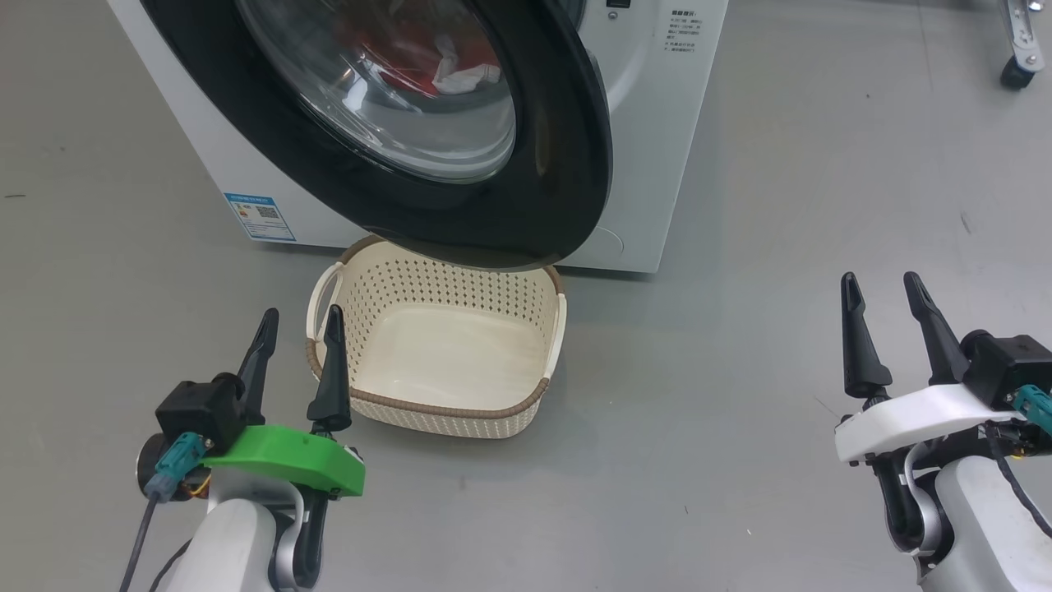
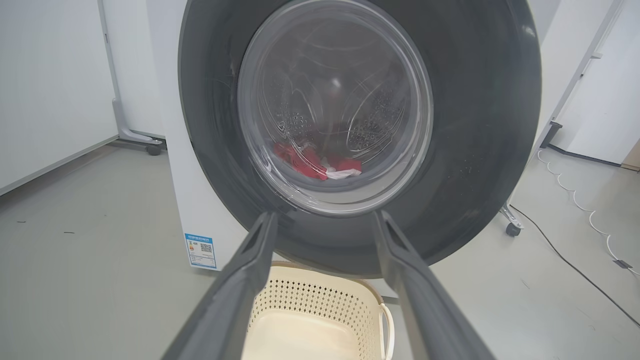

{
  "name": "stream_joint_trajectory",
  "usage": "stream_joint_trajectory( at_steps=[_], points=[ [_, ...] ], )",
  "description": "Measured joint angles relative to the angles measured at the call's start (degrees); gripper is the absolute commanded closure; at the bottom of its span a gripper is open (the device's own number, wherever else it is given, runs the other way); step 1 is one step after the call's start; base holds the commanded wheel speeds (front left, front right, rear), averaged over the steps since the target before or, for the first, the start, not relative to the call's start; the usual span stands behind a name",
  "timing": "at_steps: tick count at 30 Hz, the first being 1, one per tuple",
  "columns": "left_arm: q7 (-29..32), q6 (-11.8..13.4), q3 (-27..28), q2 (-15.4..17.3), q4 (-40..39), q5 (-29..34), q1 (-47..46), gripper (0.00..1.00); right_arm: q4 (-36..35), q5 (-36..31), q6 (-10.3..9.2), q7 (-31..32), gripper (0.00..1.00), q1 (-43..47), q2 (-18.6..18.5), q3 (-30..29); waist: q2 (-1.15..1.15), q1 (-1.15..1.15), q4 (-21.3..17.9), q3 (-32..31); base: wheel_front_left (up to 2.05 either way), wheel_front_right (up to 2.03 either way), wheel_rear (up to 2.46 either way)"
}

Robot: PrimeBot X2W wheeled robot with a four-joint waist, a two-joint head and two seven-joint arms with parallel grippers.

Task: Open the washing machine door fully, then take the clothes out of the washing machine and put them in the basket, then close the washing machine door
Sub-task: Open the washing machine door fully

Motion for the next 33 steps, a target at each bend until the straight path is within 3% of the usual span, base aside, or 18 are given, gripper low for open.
stream_joint_trajectory(
  at_steps=[33],
  points=[
    [0.0,0.0,0.0,0.0,0.0,0.0,0.7,0.00,-3.4,-0.6,-0.78,-0.2,0.00,2.8,0.6,-1.5,0.00,0.00,0.5,-0.2,0.00,0.00,0.00]
  ],
)
